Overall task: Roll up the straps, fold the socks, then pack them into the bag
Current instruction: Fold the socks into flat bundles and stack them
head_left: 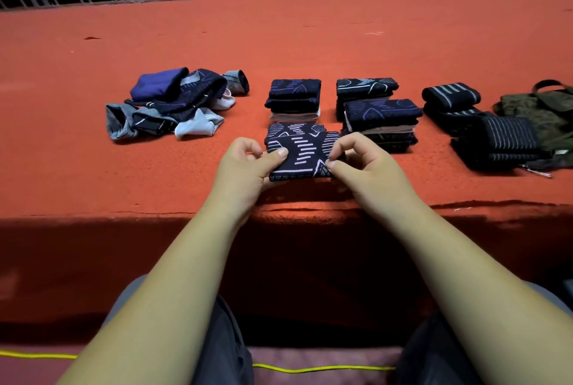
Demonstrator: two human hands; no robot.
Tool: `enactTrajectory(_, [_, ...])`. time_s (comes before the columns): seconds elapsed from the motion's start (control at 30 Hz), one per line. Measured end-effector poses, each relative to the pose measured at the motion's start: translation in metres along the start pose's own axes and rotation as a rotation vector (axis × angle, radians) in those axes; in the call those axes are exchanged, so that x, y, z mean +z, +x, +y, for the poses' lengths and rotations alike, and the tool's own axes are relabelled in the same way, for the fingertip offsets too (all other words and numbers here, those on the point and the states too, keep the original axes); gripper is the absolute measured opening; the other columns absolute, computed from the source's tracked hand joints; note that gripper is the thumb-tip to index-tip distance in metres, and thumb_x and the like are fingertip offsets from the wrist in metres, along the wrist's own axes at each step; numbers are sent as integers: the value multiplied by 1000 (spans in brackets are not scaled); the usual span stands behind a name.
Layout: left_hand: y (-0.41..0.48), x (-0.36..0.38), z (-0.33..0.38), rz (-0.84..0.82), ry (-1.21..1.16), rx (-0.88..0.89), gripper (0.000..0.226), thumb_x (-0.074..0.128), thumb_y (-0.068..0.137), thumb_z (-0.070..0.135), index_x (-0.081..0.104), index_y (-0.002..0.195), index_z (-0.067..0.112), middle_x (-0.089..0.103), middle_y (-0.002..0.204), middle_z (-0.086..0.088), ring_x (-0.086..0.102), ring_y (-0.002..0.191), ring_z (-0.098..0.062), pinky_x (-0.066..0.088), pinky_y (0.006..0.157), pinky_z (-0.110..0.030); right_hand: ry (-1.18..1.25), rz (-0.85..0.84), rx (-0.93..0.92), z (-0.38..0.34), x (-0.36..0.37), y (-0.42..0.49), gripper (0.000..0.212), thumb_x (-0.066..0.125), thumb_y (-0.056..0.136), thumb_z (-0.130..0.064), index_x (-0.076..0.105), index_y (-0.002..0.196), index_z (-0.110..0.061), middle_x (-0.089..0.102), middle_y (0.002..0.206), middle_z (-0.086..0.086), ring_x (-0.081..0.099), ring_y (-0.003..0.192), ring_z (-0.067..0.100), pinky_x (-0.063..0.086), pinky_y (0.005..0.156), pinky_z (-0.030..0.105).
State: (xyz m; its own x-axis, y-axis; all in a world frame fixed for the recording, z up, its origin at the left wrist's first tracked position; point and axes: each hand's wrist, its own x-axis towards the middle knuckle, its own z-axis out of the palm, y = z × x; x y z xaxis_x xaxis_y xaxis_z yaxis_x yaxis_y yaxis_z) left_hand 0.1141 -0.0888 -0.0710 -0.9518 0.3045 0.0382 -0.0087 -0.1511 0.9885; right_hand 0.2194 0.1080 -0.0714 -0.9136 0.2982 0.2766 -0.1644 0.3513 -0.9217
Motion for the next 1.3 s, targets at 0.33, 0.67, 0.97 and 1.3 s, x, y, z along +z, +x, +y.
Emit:
enactTrajectory(0.33, [20, 1, 1, 4, 18, 177, 31, 78, 83, 18, 74, 114, 19, 75, 118, -7, 71, 116, -24, 57, 104, -46, -139, 199, -68, 3, 16, 24, 29, 64, 102, -19, 75, 125, -31, 66, 124, -9, 68, 103, 2, 52, 101, 25])
enactTrajectory(0.67, [48, 0, 1, 122, 193, 287, 33, 72, 96, 5, 74, 126, 18, 79, 116, 9, 73, 105, -5, 61, 96, -38, -241, 211, -133, 13, 33, 60, 41, 54, 104, -15, 67, 142, -26, 60, 124, -11, 67, 106, 14, 53, 105, 40])
enactTrajectory(0.97, [69, -4, -18, 149, 621, 315, 32, 69, 101, 23, 75, 132, 25, 76, 124, 7, 69, 113, -7, 50, 106, -27, -411, 187, -109, 35, 45, 77, 36, 54, 107, -10, 71, 137, -19, 60, 126, 5, 56, 122, 15, 28, 104, 5])
enactTrajectory(1.3, [62, -8, -14, 101, 539, 219, 30, 68, 100, 27, 74, 129, 29, 77, 115, 16, 71, 102, 0, 55, 101, -31, -358, 264, -88, 29, 46, 68, 34, 59, 106, -22, 71, 135, -35, 48, 120, 0, 54, 105, 8, 34, 99, 5])
